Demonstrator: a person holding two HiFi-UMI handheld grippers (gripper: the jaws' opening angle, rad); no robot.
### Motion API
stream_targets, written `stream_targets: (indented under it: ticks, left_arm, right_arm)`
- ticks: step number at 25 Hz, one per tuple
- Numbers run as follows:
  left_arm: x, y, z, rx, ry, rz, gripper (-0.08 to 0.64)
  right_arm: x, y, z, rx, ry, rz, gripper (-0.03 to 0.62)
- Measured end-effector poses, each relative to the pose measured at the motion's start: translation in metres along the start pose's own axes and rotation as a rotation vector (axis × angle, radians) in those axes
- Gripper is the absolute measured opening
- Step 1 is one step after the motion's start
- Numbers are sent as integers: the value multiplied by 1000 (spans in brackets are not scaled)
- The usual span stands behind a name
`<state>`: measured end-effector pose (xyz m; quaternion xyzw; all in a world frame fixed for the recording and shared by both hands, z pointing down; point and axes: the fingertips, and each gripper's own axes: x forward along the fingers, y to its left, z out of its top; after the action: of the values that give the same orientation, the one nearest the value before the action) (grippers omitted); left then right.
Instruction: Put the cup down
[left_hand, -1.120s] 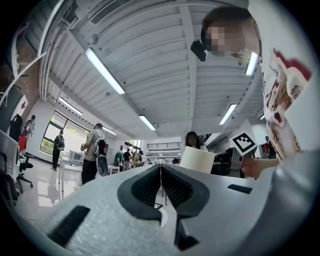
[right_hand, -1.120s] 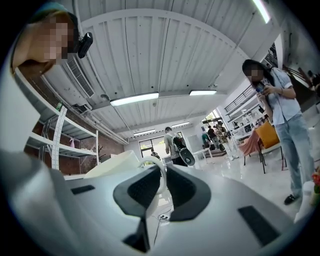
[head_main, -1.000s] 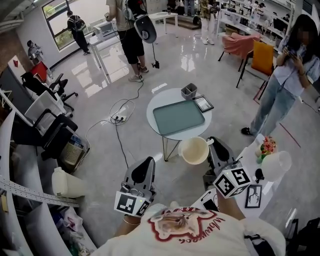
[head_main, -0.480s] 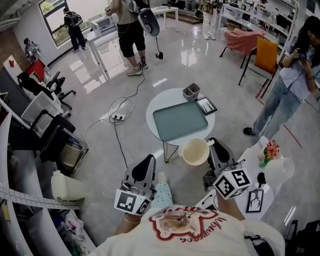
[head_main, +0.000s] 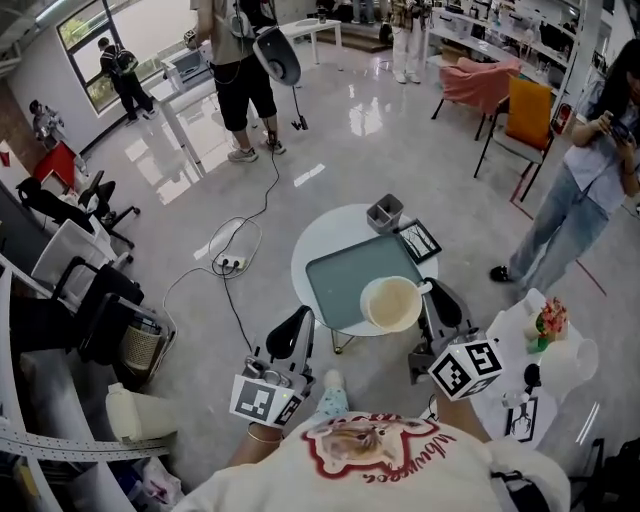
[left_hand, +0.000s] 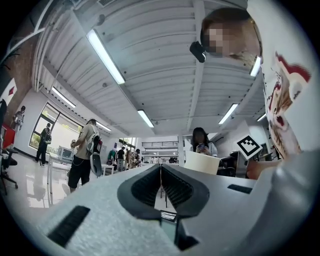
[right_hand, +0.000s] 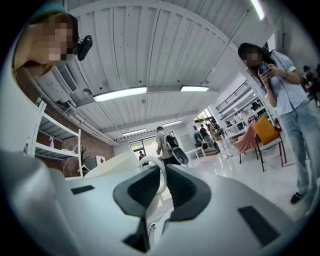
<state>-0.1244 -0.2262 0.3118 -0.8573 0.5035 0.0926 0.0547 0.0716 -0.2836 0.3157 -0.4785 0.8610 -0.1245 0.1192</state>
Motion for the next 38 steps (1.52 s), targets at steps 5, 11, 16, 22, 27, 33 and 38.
stream_targets:
  ticks: [5,11,16,22,27,33,38]
  left_arm:
    - [46,43,-7,7,2,-60,16]
    - [87,82,-18,1,-2,-124,16]
    - [110,96,-27,-19,3,-155,17]
    - [122,104,-31,-43,7,-153,16]
    - [130,105,-29,-43,-4,-142,15]
    - [136,103,-30,-68,-3,-125,17]
    - [139,97,-40,-86,19,-121,15]
  right_arm:
    - [55,-18,6,-1,-41,-46,48]
    - [103,-28,5,-7,-72,-82,48]
    - [117,-39,2,-12,-64,-119,47]
    - [123,-49,2,-2,-57,-141,48]
    - [130,-60,1,5,-51,-134,48]
    - [140,-78,-10,-8,-34,-123,48]
    - [143,-98,-21,17,-35,-141,48]
